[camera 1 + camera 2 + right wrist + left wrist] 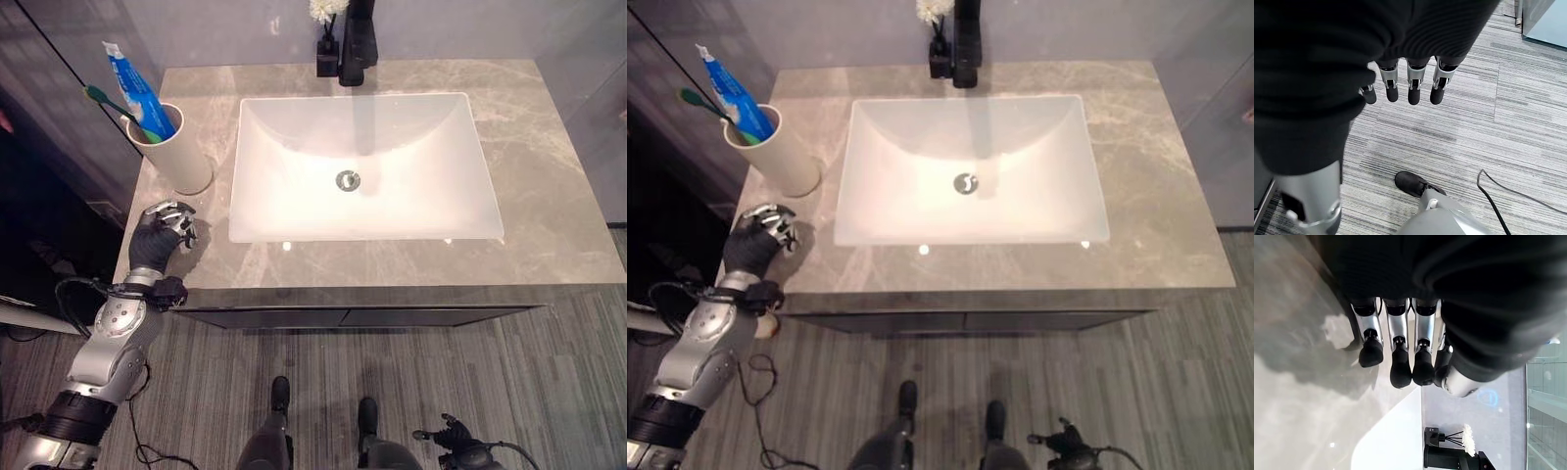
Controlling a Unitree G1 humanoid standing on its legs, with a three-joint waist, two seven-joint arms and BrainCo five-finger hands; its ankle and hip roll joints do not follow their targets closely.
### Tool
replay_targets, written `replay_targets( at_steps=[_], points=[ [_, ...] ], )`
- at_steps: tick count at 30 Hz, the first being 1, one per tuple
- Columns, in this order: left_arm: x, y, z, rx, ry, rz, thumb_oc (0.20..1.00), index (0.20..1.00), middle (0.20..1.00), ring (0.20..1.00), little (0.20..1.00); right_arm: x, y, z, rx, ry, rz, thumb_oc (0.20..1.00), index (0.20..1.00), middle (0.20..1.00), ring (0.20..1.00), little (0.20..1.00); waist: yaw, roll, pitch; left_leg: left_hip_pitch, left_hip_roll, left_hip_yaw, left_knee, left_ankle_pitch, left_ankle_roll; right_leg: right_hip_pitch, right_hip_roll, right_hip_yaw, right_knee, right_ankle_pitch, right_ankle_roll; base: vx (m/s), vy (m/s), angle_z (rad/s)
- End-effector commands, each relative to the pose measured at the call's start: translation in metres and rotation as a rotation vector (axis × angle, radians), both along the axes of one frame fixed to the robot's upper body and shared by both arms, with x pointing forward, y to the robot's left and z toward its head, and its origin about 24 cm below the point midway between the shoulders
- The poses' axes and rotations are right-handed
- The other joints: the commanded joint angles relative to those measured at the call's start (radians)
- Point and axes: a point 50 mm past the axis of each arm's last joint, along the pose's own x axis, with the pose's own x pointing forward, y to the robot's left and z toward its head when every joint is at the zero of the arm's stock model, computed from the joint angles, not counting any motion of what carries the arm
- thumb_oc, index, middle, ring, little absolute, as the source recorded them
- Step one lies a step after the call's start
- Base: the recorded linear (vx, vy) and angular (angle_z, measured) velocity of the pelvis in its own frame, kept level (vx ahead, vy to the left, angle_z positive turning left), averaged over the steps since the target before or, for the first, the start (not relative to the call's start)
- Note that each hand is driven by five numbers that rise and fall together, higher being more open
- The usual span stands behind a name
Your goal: Put brush and paste in cup on sink, flatten towel.
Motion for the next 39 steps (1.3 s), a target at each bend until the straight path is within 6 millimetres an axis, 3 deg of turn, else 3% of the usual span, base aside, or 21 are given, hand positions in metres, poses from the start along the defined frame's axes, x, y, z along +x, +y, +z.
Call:
replay_targets(
  at_steps=[1, 16, 18, 28, 39],
  points=[
    [0.010, 0.008, 0.013, -0.023, -0.055, 0.058, 0.200, 0.200, 0.200, 0.200, 0.200, 0.008, 0.004, 0.002, 0.008, -0.020, 0.033, 1.000, 1.000, 1.000, 1.000, 1.000, -0.016, -0.019, -0.015, -0.010, 0.006, 0.015, 0.003, -0.002, -0.010, -0.040, -0.035, 0.005, 0.044, -0.009, 0.004, 0.00, 0.000, 0.00],
    [0.034, 0.003, 0.025, -0.062, -0.086, 0.141, 0.200, 0.200, 0.200, 0.200, 0.200, 0.016, 0.010, 0.004, 0.009, -0.036, 0.079, 1.000, 1.000, 1.000, 1.000, 1.000, -0.034, -0.035, -0.007, -0.018, 0.017, 0.026, 0.003, -0.006, -0.016, -0.052, -0.032, 0.007, 0.046, -0.013, 0.001, 0.00, 0.000, 0.00],
    [0.038, 0.002, 0.037, -0.048, -0.121, 0.141, 0.200, 0.200, 0.200, 0.200, 0.200, 0.017, 0.012, 0.004, 0.006, -0.034, 0.104, 1.000, 1.000, 1.000, 1.000, 1.000, -0.036, -0.039, -0.002, -0.021, 0.018, 0.027, 0.003, -0.006, -0.016, -0.055, -0.031, 0.007, 0.045, -0.012, 0.001, 0.00, -0.004, -0.02],
    [0.056, 0.021, 0.068, -0.013, -0.179, 0.263, 0.200, 0.200, 0.200, 0.200, 0.200, 0.016, 0.015, 0.003, 0.012, -0.030, 0.120, 1.000, 1.000, 1.000, 1.000, 1.000, -0.050, -0.060, 0.011, -0.029, 0.020, 0.048, 0.003, -0.010, -0.013, -0.070, -0.033, 0.021, 0.038, -0.003, 0.009, 0.00, 0.002, -0.03],
    [0.065, 0.033, 0.087, -0.020, -0.192, 0.301, 0.200, 0.200, 0.200, 0.200, 0.200, 0.026, 0.019, 0.006, 0.012, -0.060, 0.105, 1.000, 1.000, 1.000, 1.000, 1.000, -0.052, -0.070, 0.016, -0.035, 0.019, 0.061, 0.003, -0.016, -0.009, -0.082, -0.039, 0.040, 0.021, 0.019, 0.017, 0.00, 0.005, -0.05]
  ],
)
